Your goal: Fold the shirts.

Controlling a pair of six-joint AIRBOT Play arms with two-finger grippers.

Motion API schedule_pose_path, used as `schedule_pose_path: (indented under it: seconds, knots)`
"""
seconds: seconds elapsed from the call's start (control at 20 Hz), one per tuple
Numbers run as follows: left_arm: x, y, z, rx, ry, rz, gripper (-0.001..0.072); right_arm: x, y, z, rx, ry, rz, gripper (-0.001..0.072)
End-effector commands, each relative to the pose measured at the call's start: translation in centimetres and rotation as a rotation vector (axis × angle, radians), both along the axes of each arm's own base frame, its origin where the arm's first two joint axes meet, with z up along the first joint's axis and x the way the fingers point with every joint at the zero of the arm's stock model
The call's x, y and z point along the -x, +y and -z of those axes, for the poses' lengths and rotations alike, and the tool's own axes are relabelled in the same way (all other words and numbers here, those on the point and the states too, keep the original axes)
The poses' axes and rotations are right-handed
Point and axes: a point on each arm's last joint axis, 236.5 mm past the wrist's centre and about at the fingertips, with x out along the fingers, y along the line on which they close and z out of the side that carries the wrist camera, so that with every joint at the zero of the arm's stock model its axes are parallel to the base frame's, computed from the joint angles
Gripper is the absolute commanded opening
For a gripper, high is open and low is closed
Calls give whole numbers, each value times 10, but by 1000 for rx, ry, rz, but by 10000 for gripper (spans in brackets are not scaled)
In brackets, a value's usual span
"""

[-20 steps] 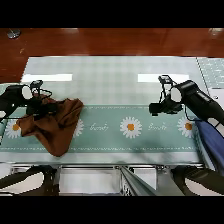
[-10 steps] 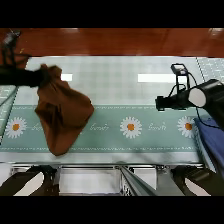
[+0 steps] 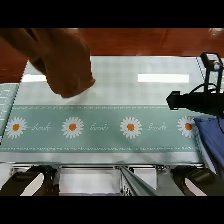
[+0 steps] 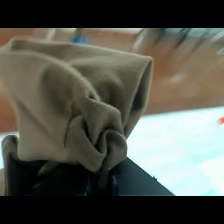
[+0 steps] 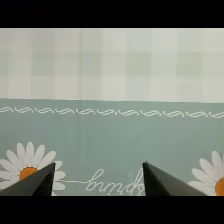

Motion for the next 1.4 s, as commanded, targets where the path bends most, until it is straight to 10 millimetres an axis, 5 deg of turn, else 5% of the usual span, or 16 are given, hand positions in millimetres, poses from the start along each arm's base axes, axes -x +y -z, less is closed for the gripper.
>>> schedule_pose_path:
  seconds: [0.0,0.2,0.35,0.55,0.7,0.85,0.95,1.0,1.05,1.1,1.2,1.35]
  knots:
    - [34,-36,-58,93,-149,114,32,9,0,-19,-33,-54,0,629]
    - [66,-106,-62,109,-192,327,32,10,-1,-23,-39,-68,2,629]
    - [69,-138,-22,110,-110,400,32,11,-1,-23,-39,-68,3,629]
    - [58,-151,116,61,208,393,33,10,-3,-23,-28,-71,6,629]
    - [79,-140,259,-72,491,389,33,10,-3,-19,-27,-62,6,629]
    - [112,-88,395,-312,766,340,33,14,2,3,-42,-24,1,629]
    - [121,-49,445,-343,909,230,35,16,12,24,-83,4,-11,629]
    - [122,-35,458,-314,965,173,66,16,19,35,-108,19,-17,629]
    - [121,-26,464,-285,1003,127,305,16,26,48,-134,42,-23,630]
    - [116,-20,463,-275,1004,104,696,15,33,61,-155,71,-24,630]
    - [94,-3,440,-266,972,54,701,0,23,78,-104,99,-3,631]
    - [62,43,380,-232,922,-65,700,-18,-64,64,18,111,190,631]
